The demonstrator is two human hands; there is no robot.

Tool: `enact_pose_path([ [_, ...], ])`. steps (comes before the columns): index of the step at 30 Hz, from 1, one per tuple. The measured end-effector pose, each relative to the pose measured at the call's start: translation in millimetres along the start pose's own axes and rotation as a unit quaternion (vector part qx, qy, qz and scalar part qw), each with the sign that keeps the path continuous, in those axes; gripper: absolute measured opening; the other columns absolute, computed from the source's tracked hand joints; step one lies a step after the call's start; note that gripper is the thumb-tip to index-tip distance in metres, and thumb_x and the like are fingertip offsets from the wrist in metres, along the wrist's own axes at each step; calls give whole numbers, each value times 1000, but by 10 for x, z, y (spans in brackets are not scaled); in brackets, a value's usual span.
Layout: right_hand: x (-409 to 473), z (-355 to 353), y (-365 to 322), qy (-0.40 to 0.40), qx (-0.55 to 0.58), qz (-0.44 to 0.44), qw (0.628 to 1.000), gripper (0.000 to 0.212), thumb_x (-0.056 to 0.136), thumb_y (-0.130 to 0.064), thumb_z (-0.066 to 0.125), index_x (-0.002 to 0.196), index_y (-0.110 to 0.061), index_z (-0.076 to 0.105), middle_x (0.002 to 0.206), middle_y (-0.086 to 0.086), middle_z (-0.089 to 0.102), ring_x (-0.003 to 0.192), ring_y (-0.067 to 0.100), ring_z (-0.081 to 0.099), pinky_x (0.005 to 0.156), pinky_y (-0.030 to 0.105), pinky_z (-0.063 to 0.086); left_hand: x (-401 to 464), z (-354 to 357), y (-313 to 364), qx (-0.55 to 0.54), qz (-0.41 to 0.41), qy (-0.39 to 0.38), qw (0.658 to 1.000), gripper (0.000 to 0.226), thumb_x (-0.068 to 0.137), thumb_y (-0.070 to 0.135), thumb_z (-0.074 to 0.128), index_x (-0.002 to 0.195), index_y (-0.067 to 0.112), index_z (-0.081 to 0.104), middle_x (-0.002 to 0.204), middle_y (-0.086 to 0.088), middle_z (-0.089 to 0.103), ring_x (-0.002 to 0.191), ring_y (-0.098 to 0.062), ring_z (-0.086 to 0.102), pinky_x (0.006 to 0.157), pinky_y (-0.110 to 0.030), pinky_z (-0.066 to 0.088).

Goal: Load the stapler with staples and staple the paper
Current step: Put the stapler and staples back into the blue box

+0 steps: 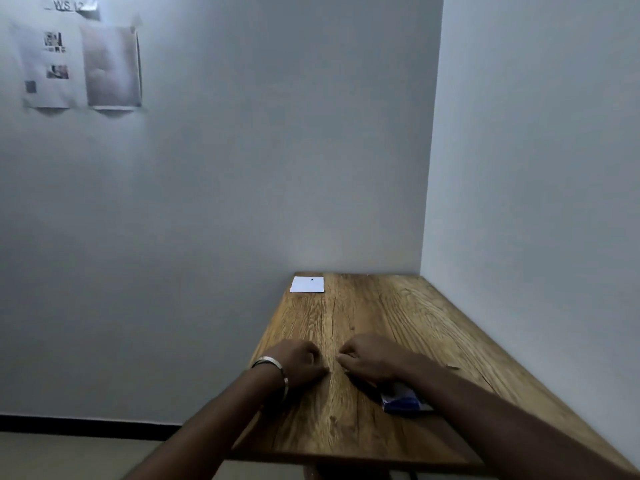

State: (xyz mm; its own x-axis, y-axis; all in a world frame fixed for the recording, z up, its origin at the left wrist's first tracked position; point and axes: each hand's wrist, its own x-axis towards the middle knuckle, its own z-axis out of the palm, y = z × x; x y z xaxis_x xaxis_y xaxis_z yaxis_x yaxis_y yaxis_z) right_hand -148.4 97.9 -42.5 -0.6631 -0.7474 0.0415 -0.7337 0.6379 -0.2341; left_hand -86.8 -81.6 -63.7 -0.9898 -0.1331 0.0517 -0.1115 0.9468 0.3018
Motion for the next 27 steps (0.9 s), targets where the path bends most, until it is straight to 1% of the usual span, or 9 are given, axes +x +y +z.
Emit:
enact_pose_path([
  [2, -153, 45, -29, 28, -1, -17, 999, 40, 99, -33, 43, 81, -4, 65, 74, 10, 60, 63, 15, 51, 63, 34, 41, -168, 50, 64, -10, 19, 32, 999, 48, 86, 51, 59, 126, 25, 61, 125, 1, 63, 110, -18, 59, 92, -34, 51],
  [4, -276, 95, -45, 63, -13, -33, 997, 41, 97, -31, 43, 74, -2, 60, 74, 16, 61, 62, 21, 51, 63, 37, 40, -301, 97, 111, -16, 40, 63, 997, 43, 87, 47, 58, 124, 27, 63, 126, 2, 61, 111, -16, 57, 92, -33, 50],
  [6, -355, 155, -32, 88, -29, -37, 995, 39, 97, -32, 42, 77, -5, 63, 79, 11, 65, 72, 23, 59, 80, 36, 45, -396, 137, 155, -21, 57, 74, 995, 39, 89, 45, 55, 123, 29, 64, 127, 3, 58, 110, -15, 55, 93, -33, 49],
  [8, -389, 196, -2, 97, -42, -38, 994, 39, 98, -33, 41, 91, -8, 70, 92, 4, 69, 87, 19, 62, 106, 37, 32, -443, 179, 196, -27, 67, 75, 995, 38, 89, 44, 53, 123, 31, 63, 126, 4, 58, 109, -14, 55, 93, -34, 50],
  [11, -438, 196, 27, 100, -27, -41, 994, 36, 99, -32, 42, 107, -12, 72, 106, 1, 71, 99, 16, 62, 118, 43, 21, -467, 214, 270, -28, 69, 72, 995, 39, 89, 45, 52, 125, 33, 61, 125, 4, 57, 109, -15, 53, 92, -35, 49],
  [14, -478, 144, 42, 133, 5, -43, 990, 35, 98, -32, 47, 121, -16, 69, 120, -1, 69, 110, 13, 61, 118, 41, 29, -438, 238, 313, -41, 73, 60, 995, 43, 88, 49, 52, 128, 34, 57, 125, 3, 56, 110, -15, 53, 94, -37, 48],
  [19, -571, -49, 205, 199, 37, -10, 979, 35, 96, -29, 53, 128, -18, 64, 130, 0, 66, 120, 15, 60, 102, 34, 47, -386, 266, 377, -51, 84, 33, 995, 55, 82, 65, 55, 130, 39, 52, 129, 7, 51, 112, -11, 49, 91, -30, 45],
  [23, -698, -225, 526, 205, 36, 54, 977, 34, 94, -22, 55, 126, -16, 67, 130, 3, 66, 117, 16, 61, 100, 32, 48, -363, 309, 466, -42, 100, 24, 994, 62, 78, 66, 60, 132, 39, 50, 135, 6, 48, 120, -13, 46, 100, -36, 44],
  [27, -884, -305, 875, 217, 22, 103, 970, 33, 93, -15, 57, 125, -15, 68, 128, 2, 68, 113, 14, 62, 93, 25, 47, -332, 372, 563, -38, 129, 24, 991, 63, 78, 69, 58, 133, 37, 51, 135, 6, 49, 119, -13, 47, 98, -35, 45],
])
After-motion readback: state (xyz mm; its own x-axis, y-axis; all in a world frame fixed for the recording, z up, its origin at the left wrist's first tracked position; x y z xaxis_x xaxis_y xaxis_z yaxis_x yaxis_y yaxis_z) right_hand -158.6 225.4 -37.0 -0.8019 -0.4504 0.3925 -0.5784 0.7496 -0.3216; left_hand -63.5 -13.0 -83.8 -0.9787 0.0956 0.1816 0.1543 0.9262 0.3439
